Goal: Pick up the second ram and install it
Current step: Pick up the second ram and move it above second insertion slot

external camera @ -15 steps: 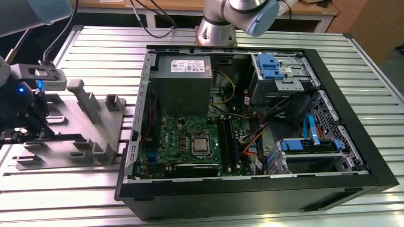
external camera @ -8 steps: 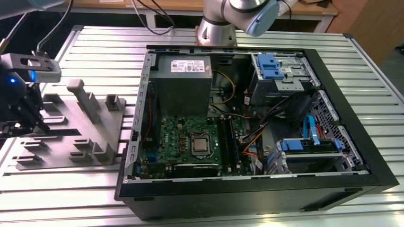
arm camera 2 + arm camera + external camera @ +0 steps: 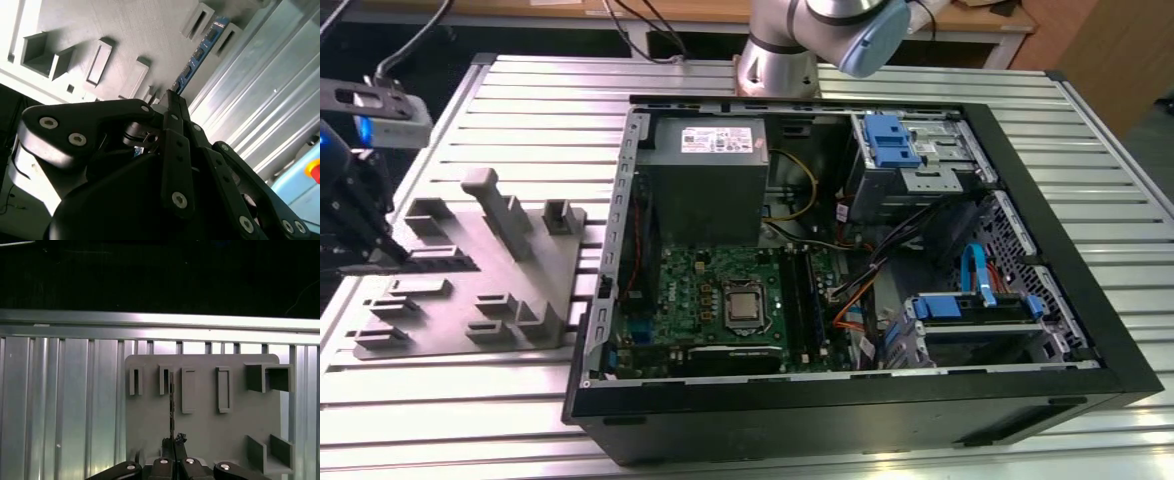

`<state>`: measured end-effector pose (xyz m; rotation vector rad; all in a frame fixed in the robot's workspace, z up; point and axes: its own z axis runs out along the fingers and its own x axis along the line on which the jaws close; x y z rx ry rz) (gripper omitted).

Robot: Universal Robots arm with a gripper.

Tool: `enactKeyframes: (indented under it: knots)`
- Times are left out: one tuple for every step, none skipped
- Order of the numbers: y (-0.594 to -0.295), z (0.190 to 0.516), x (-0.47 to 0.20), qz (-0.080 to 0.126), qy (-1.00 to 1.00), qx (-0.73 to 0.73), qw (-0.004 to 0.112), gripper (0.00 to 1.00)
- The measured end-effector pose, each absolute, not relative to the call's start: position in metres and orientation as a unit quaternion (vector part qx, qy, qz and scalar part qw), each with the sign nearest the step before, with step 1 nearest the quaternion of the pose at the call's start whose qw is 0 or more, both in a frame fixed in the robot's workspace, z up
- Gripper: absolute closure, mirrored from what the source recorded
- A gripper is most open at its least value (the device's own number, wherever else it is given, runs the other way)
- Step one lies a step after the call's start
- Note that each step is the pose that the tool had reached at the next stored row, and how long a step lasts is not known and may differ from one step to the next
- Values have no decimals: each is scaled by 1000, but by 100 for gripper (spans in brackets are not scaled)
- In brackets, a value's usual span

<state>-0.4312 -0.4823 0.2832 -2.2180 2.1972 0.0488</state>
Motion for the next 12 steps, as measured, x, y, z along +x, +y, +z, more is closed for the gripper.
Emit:
enactKeyframes:
  knots:
    - [-482,287,-431,16,704,-710,10,89]
    - [-482,292,-431,16,704,-710,10,89]
    - [-482,296,-431,16,704,-710,10,89]
    - [-482,300,-431,16,704,-710,10,89]
    - [-482,303,-431,16,704,-710,10,89]
    - [-482,307,-431,16,704,-710,10,89]
    - [-482,311,-431,15,704,-710,10,89]
    - [-482,315,-431,15,704,-710,10,89]
    - [-482,319,-431,15,704,-710,10,89]
    - [-482,323,-431,15,704,-710,10,89]
    - [-482,327,-431,15,704,-710,10,89]
    - [-482,332,-431,15,704,-710,10,89]
